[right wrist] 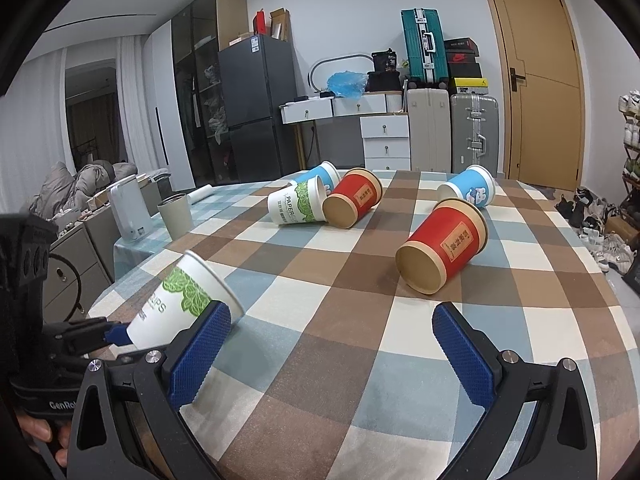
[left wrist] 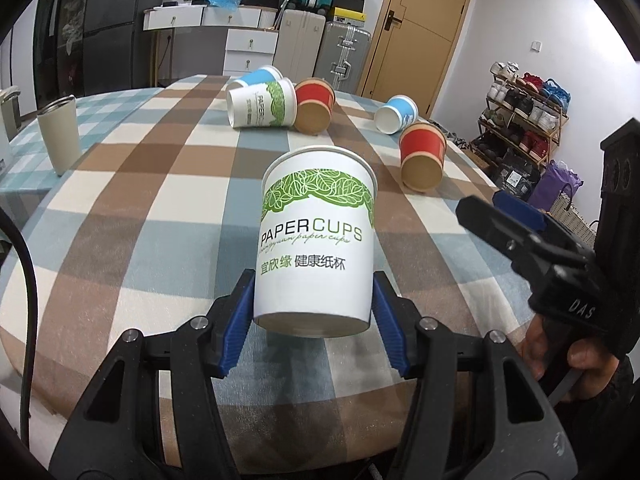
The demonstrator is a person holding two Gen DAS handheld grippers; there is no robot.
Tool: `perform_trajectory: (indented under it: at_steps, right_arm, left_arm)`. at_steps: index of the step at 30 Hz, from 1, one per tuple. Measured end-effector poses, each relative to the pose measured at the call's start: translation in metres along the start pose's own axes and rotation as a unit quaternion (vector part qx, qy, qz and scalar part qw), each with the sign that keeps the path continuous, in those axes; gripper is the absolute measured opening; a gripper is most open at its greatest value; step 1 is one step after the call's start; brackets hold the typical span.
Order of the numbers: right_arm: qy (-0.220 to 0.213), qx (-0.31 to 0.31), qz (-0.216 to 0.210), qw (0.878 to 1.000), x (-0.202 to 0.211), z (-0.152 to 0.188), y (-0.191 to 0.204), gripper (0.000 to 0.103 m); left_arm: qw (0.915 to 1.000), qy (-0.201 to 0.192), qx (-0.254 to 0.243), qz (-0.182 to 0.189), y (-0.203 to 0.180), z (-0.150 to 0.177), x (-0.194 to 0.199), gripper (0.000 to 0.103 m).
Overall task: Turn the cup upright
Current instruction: 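Lift the white cup with the left gripper and rotate it rim-up, then lower the upright white cup onto the tablecloth with the left gripper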
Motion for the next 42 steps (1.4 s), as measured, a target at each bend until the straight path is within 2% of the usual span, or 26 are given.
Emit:
perform_trajectory:
  at_steps: [14, 16, 18, 20, 25, 31, 34, 42]
  right_arm:
    - [0.002, -0.002, 0.000, 1.000, -0.001, 0.001, -0.001, 0.103]
    - [0.002, -0.004, -0.001, 1.000, -0.001, 0.001, -0.002, 0.103]
    - [0.002, -0.005, -0.001, 1.000, -0.002, 0.001, -0.003, 0.103]
    - [0.003, -0.005, -0.001, 1.000, -0.002, 0.001, -0.003, 0.103]
    - [0.003, -0.005, 0.000, 1.000, -0.002, 0.001, -0.003, 0.103]
    - [0.011, -0.004, 0.004, 1.000, -0.002, -0.001, 0.000, 0.103]
    - [0.018, -0.010, -0.002, 1.000, -0.002, -0.002, 0.004, 0.103]
    - [0.040, -0.019, -0.011, 0.999, -0.010, -0.011, 0.021, 0.103]
  left_arm:
    - [0.9999, 0.016, 0.002, -0.001, 0.001, 0.001, -0.019, 0.055]
    - [0.9999, 0.014, 0.002, 0.001, 0.003, -0.001, -0.019, 0.058]
    - [1.0000, 0.008, 0.000, 0.000, 0.005, -0.003, -0.017, 0.075]
    - [1.0000, -0.007, -0.004, -0.002, 0.006, -0.005, -0.012, 0.083]
    - [0.9993, -0.030, -0.021, -0.010, 0.014, -0.014, -0.003, 0.085]
    - [0.9976, -0.067, -0.012, -0.015, 0.033, -0.029, 0.009, 0.101]
    - [0.9964, -0.082, -0.016, -0.014, 0.040, -0.037, 0.016, 0.102]
    - [0.9957, -0.089, -0.016, -0.018, 0.060, -0.046, 0.023, 0.102]
Point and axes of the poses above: each gripper's, at about its wrist camera, not at the fingertips, and x roughly against the way its jaws point, y to its left, z to its underside, the point moved 3 cm from there along -x, roughly the way its jaws point, and after that the axes turned 2 degrees about y, right-handed, at the moved point
